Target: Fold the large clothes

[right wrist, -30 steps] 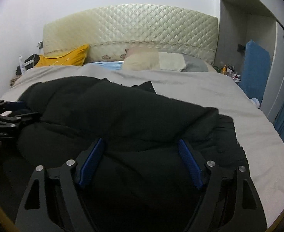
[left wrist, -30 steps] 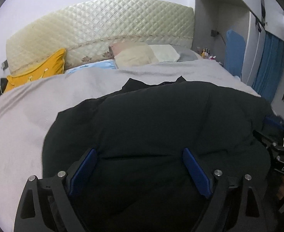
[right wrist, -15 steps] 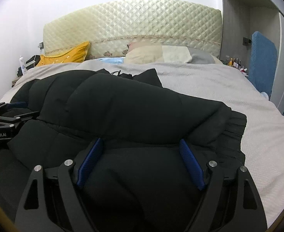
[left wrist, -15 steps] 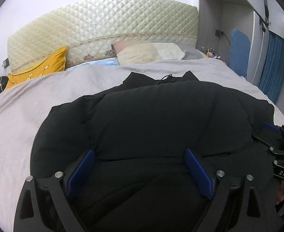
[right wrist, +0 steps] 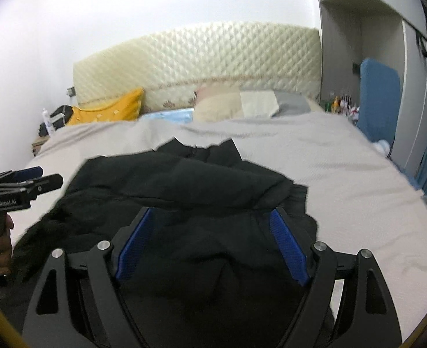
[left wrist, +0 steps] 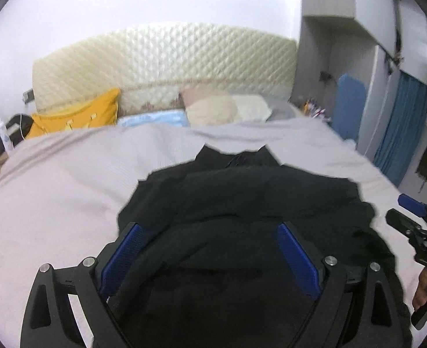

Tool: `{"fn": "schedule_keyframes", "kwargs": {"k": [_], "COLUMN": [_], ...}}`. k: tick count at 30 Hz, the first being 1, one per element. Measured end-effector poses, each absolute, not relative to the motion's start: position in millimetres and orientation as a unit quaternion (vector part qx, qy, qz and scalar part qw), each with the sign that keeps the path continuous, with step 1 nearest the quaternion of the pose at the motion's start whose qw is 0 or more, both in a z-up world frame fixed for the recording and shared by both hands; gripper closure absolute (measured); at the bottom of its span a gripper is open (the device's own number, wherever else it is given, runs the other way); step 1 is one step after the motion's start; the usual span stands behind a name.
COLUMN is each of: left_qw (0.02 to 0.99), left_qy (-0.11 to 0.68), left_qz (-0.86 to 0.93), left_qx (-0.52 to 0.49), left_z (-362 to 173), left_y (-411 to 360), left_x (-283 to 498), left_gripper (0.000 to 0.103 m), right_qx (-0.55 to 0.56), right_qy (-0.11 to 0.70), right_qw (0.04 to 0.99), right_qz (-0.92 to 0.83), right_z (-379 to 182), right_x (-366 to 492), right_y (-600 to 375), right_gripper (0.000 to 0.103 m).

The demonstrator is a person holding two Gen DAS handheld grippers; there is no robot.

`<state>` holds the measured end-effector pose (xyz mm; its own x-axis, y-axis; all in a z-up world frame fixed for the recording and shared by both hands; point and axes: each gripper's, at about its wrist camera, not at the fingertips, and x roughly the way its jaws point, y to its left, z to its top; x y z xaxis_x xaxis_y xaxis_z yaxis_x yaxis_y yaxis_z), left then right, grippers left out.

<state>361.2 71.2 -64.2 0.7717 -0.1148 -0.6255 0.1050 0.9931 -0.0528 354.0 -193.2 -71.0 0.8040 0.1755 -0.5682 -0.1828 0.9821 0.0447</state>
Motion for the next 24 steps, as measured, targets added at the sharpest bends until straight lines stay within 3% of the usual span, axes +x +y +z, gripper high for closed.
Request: {"fn": "schedule_keyframes", "kwargs": {"k": [5,12,19,24], "left_qw": [0.949,0.949,0.943,0.92], "left_qy": [0.307,0.311,0.324,0.382], "left_qz": [-0.067,-0.06,-0.073,-0.074], "left_qx": [-0.002,-0.005,-0.006,-0.036], "left_z": [-12,16,1,-50], "left_y": [73,94,99,120], "left_x": [285,200,126,122], "left_gripper": [0.009,0.009,0.009,0.009], "right_qx": [-0.007,0.012,-0.011,0.01], "right_qy": [0.275,0.273,0.295,0.355], "right_qw": [0.957,0.956,0.948,0.93], "right_qz": [0.094,0.112,0.118,0.099], "right_z": [-23,15,1,-41], "right_x": [286,197,138,136], "right_y": [-192,-202,-210,-244], "right_gripper": [0.019,0.019,0.014,0.012]}}
